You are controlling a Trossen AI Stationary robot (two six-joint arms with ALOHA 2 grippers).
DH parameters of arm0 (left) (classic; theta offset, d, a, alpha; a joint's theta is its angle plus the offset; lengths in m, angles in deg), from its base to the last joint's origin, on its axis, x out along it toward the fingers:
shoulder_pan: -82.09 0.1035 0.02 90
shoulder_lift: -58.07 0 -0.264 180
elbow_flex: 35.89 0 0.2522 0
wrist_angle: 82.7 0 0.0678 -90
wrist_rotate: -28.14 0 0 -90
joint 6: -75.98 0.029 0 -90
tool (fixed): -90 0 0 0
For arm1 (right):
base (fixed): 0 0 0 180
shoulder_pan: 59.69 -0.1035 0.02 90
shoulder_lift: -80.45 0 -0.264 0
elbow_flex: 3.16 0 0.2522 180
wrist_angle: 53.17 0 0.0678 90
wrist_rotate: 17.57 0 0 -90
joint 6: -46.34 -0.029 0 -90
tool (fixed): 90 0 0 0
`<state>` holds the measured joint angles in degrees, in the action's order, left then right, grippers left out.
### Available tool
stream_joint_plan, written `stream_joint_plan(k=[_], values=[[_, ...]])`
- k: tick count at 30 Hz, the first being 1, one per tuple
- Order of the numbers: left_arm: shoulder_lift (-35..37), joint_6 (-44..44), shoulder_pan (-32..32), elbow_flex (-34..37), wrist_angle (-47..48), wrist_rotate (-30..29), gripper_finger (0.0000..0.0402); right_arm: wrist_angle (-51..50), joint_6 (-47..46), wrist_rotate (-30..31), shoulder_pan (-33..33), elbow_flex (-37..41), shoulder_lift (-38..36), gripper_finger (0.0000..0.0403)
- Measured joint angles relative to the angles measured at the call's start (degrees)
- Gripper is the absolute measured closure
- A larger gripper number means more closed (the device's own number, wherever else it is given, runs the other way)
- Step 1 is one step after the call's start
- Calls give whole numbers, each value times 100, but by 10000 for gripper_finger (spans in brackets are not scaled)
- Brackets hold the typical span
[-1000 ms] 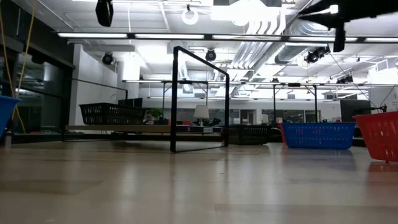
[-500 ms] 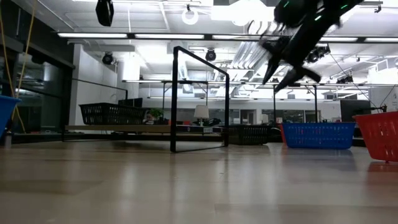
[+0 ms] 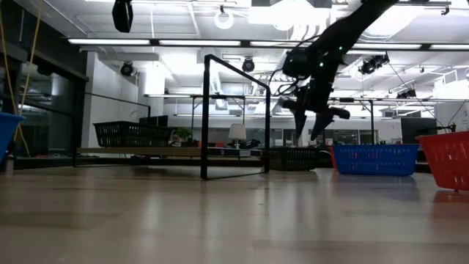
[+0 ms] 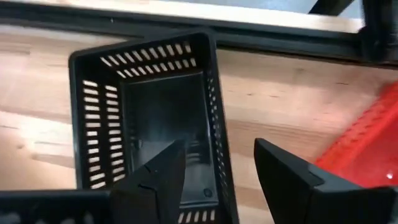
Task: Stack baskets on shelf by color
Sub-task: Stack the top black bin into the black bin on the shelf
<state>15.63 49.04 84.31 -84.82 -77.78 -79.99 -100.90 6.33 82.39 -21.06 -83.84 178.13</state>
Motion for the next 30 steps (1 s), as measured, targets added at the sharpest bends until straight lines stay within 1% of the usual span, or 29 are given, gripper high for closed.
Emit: stream_joint_plan(k=[3,7,10,13,16,20,21,22,24,28,30], values=[[0,-99,0,0,0,74,401,-16,-29,-43,0,-6,237,224],[0,-98,0,0,0,85,401,-15,-125,-277,-4,-6,480,224],[0,-98,0,0,0,97,401,22,-245,-282,-41,-6,580,225],[0,-98,0,0,0,99,401,24,-211,-230,-44,-6,656,240],[0,-99,0,0,0,121,401,-43,-158,-164,-44,-4,713,282],[0,-98,0,0,0,356,401,-58,-123,-142,-55,-4,708,374],[-2,-98,0,0,-2,403,401,-59,-85,-143,-56,-4,684,388],[-2,-98,0,0,-13,439,401,-54,-15,-142,-65,-4,630,392],[-2,-98,0,-16,-18,461,401,-130,133,-58,-97,-30,445,386],[-7,236,84,-259,3,461,401,-247,563,559,-353,-188,-294,399],[-9,433,189,-493,137,390,396,-285,724,826,-500,-359,-740,397]])
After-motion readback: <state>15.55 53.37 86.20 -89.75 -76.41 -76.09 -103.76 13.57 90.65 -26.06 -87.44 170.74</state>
